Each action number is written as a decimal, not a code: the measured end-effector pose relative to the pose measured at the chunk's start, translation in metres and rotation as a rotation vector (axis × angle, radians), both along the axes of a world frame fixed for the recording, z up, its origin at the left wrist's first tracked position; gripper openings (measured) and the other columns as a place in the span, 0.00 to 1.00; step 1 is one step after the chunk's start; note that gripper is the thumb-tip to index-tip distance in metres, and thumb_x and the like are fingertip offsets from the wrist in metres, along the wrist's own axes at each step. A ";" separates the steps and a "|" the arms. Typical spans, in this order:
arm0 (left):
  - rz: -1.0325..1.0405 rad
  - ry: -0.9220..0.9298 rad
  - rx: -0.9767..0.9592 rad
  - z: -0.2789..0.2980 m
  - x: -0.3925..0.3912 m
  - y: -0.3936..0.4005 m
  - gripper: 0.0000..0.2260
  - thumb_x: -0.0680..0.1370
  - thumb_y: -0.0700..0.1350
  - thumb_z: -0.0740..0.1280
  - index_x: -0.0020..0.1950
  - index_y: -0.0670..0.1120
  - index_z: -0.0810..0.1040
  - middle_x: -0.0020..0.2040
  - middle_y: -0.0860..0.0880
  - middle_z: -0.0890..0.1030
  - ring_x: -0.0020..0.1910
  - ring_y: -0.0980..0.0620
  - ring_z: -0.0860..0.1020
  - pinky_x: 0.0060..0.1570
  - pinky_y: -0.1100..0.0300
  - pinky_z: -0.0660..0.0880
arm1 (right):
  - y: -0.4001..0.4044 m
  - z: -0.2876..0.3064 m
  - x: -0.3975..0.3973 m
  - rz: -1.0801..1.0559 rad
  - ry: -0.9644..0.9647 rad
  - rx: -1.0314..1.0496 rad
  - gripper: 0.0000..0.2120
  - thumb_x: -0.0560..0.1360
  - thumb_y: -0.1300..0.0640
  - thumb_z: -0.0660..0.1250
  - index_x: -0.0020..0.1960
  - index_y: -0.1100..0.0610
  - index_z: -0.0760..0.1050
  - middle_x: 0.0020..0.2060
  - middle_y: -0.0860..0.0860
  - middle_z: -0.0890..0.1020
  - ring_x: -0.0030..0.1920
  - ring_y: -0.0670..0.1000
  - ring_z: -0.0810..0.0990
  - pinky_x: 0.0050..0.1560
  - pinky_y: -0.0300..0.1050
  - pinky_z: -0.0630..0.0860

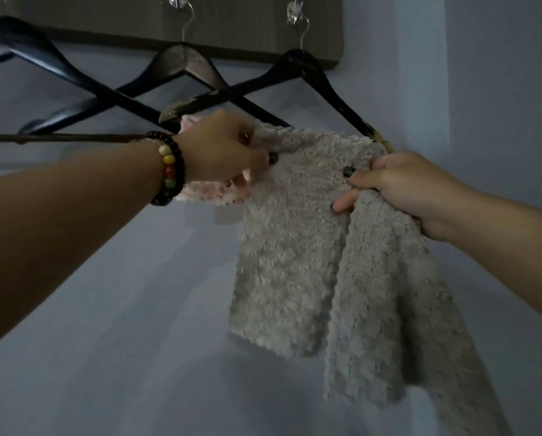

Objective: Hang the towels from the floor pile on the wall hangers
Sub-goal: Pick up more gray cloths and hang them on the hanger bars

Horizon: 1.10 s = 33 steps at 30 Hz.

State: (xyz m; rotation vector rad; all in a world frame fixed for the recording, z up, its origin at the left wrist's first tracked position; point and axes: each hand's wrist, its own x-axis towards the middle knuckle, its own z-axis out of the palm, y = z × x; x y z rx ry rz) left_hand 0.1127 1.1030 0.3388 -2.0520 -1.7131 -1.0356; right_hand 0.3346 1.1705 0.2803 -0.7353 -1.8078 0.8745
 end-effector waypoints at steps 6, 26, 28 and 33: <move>-0.178 -0.327 0.082 0.024 0.016 0.033 0.11 0.82 0.40 0.61 0.64 0.39 0.72 0.50 0.42 0.82 0.38 0.50 0.85 0.34 0.60 0.81 | 0.044 0.047 -0.009 -0.029 0.117 0.119 0.08 0.79 0.60 0.63 0.53 0.63 0.78 0.36 0.52 0.86 0.36 0.45 0.84 0.36 0.38 0.80; 0.082 0.086 0.534 0.019 -0.027 0.108 0.17 0.77 0.38 0.65 0.54 0.49 0.58 0.52 0.39 0.77 0.40 0.45 0.80 0.38 0.45 0.80 | 0.188 0.081 -0.077 -0.083 0.095 0.594 0.14 0.76 0.53 0.66 0.61 0.50 0.74 0.57 0.49 0.79 0.58 0.50 0.76 0.60 0.48 0.72; 0.159 0.083 0.587 0.024 -0.026 0.108 0.14 0.77 0.40 0.66 0.51 0.47 0.60 0.48 0.44 0.77 0.40 0.48 0.79 0.39 0.49 0.79 | 0.190 0.084 -0.080 -0.042 0.130 0.528 0.19 0.76 0.48 0.67 0.65 0.51 0.71 0.56 0.47 0.78 0.56 0.49 0.75 0.57 0.46 0.71; 0.343 0.251 0.545 0.041 -0.016 0.101 0.16 0.77 0.47 0.67 0.32 0.49 0.65 0.32 0.52 0.69 0.32 0.50 0.68 0.32 0.57 0.59 | 0.190 0.089 -0.083 -0.063 0.127 0.524 0.21 0.71 0.41 0.68 0.50 0.58 0.71 0.40 0.50 0.77 0.42 0.50 0.76 0.43 0.45 0.70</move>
